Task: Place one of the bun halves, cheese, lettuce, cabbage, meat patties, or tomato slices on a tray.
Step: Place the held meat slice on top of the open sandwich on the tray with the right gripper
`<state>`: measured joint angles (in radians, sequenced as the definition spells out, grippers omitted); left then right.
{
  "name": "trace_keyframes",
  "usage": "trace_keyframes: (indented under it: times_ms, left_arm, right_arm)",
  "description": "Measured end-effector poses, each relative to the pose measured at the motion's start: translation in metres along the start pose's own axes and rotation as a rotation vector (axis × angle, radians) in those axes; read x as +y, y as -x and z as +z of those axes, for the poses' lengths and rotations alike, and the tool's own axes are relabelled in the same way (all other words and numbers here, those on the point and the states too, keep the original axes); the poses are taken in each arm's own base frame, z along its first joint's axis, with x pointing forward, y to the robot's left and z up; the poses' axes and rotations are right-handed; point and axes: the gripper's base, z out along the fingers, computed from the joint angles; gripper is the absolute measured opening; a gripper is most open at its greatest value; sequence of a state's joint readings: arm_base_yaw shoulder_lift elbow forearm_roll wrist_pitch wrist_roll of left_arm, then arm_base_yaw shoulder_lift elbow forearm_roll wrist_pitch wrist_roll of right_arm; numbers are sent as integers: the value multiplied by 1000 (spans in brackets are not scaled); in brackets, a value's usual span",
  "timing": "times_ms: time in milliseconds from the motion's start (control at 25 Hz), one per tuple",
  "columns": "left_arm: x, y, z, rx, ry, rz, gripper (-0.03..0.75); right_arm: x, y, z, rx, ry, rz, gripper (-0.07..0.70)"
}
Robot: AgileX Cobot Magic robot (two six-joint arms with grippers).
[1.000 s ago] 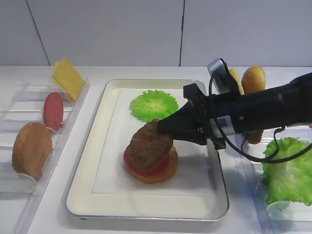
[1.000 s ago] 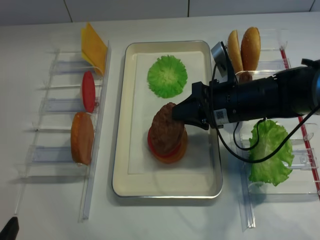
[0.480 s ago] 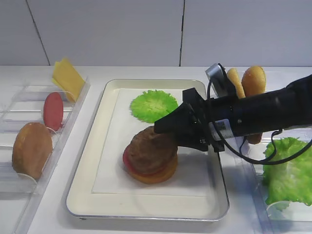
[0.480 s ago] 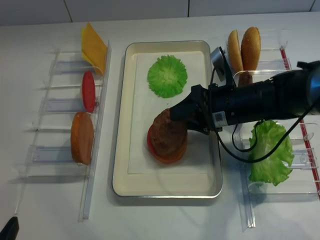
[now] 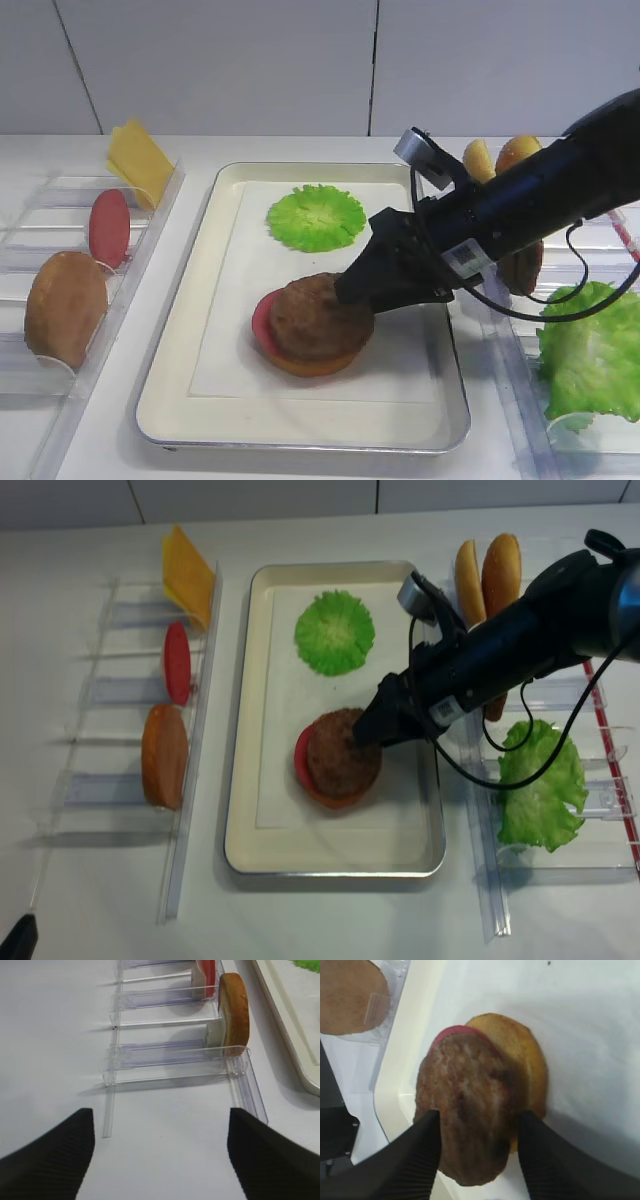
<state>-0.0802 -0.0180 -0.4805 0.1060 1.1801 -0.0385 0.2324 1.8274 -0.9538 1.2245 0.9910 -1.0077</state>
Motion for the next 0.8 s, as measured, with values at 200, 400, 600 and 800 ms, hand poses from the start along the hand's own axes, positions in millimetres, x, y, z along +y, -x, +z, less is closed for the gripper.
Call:
trace_keyframes:
  times_ms: [200, 400, 600, 800]
  left_arm:
    - [0, 0, 0, 0, 0, 0, 0]
    - [0, 0, 0, 0, 0, 0, 0]
    - [0, 0, 0, 0, 0, 0, 0]
    - [0, 0, 0, 0, 0, 0, 0]
  right_arm:
    - [2, 11, -6, 30, -53, -51, 401]
    - [6, 23, -16, 103, -126, -74, 401]
    - [26, 30, -33, 130, -136, -95, 401]
    - [61, 30, -71, 91, -264, -159, 401]
